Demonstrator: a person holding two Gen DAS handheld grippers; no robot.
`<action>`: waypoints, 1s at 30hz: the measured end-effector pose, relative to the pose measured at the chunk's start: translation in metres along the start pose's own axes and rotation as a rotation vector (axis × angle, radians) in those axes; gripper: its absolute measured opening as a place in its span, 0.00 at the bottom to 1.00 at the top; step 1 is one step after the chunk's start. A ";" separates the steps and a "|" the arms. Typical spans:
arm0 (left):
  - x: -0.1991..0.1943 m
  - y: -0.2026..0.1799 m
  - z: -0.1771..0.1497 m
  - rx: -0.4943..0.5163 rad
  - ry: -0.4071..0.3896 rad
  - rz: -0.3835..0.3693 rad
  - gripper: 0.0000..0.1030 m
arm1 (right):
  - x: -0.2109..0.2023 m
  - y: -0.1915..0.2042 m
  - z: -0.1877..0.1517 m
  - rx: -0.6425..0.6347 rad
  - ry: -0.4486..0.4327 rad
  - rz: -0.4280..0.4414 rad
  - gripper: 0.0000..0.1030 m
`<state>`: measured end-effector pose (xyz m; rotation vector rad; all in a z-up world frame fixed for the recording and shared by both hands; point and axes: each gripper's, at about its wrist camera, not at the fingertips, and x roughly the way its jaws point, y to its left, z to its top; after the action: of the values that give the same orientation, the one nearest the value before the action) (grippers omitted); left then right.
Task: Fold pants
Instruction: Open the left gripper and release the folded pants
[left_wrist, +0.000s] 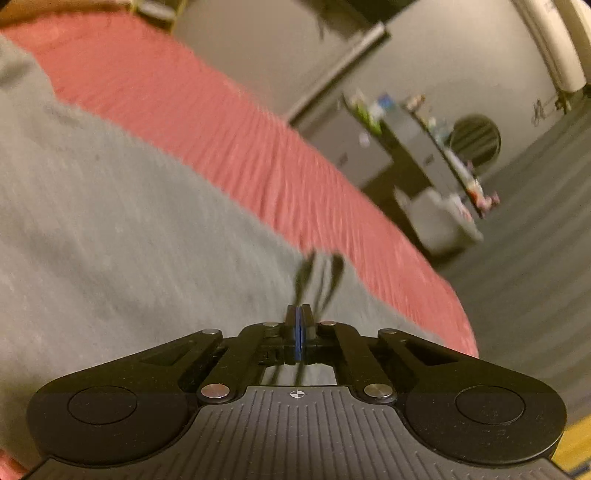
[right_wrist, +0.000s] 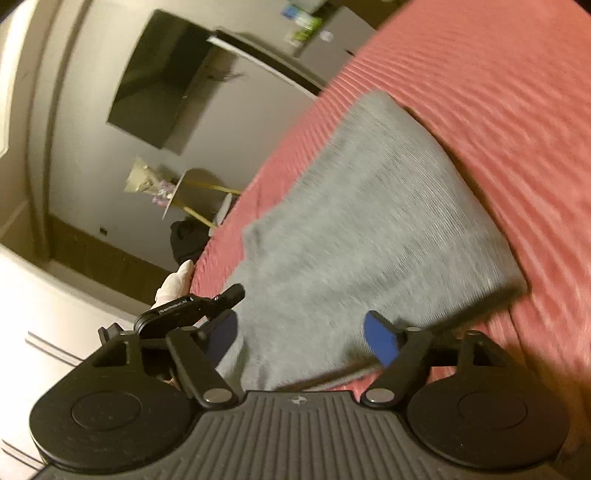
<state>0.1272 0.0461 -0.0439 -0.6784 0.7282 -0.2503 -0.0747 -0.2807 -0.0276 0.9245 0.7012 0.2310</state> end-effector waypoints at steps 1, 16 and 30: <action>-0.003 -0.002 0.000 0.015 -0.015 0.008 0.01 | -0.001 0.002 0.003 -0.026 -0.018 -0.018 0.68; 0.036 -0.075 -0.060 0.500 0.183 0.064 0.52 | 0.057 0.007 0.020 -0.307 -0.030 -0.407 0.25; 0.029 -0.068 -0.055 0.434 0.160 0.096 0.40 | 0.056 0.011 0.014 -0.347 -0.044 -0.429 0.23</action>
<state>0.1118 -0.0442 -0.0448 -0.2118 0.8242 -0.3635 -0.0217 -0.2568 -0.0386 0.4330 0.7723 -0.0498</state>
